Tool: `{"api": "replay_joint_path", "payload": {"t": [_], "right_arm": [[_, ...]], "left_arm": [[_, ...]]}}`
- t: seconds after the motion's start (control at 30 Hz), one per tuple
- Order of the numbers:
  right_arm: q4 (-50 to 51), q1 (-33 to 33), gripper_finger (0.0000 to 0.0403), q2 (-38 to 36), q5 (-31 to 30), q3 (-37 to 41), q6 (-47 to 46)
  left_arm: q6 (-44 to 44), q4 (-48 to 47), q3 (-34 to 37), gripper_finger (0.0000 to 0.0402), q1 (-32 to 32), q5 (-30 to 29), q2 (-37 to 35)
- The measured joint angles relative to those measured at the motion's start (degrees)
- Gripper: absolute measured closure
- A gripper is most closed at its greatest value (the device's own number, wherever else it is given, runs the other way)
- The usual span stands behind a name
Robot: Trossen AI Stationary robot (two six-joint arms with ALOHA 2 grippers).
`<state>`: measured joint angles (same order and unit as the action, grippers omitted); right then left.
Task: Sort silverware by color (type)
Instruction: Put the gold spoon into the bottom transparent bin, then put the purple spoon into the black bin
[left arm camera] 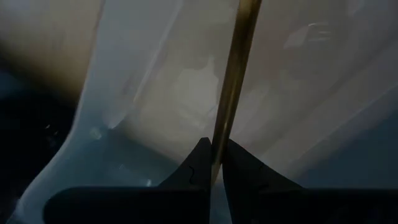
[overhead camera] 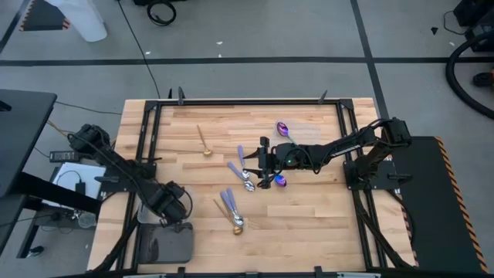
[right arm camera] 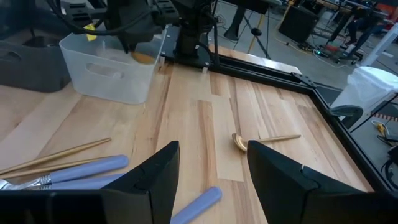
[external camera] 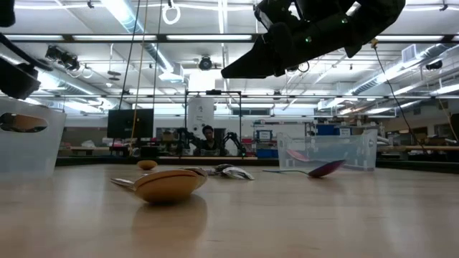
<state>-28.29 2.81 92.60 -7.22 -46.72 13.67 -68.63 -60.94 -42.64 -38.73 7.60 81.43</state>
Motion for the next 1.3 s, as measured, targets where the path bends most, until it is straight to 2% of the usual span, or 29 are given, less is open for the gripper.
{"api": "replay_joint_path", "payload": {"t": [0.17, 0.5, 0.67, 0.93, 1.17, 1.3], "right_arm": [[0.3, 0.0, 0.0205, 0.0, 0.0, 0.0, 0.0], [1.1, 0.0, 0.0205, 0.0, 0.0, 0.0, -1.0], [1.8, 0.1, 0.0205, 0.0, 0.0, 0.0, -2.3], [3.4, 1.3, 0.0205, 0.0, 0.0, 0.0, -5.0], [4.5, 2.7, 0.0205, 0.0, -0.5, 0.0, -6.1], [6.3, 2.8, 0.0205, 0.0, -0.5, 0.0, -6.3]], "left_arm": [[0.4, 1.5, 0.9, 0.0368, 0.8, 0.2, 0.0], [2.0, 1.5, 0.7, 0.0306, 1.1, 1.4, 0.0], [4.9, 0.0, -1.4, 0.0298, 2.7, 1.8, 0.0], [12.2, -7.2, -5.1, 0.0297, 6.7, -0.3, -0.1], [21.8, -7.9, -6.3, 0.0297, 10.3, -1.5, -0.1], [29.3, -8.1, -7.9, 0.0302, 11.5, -5.8, -0.7]]}}
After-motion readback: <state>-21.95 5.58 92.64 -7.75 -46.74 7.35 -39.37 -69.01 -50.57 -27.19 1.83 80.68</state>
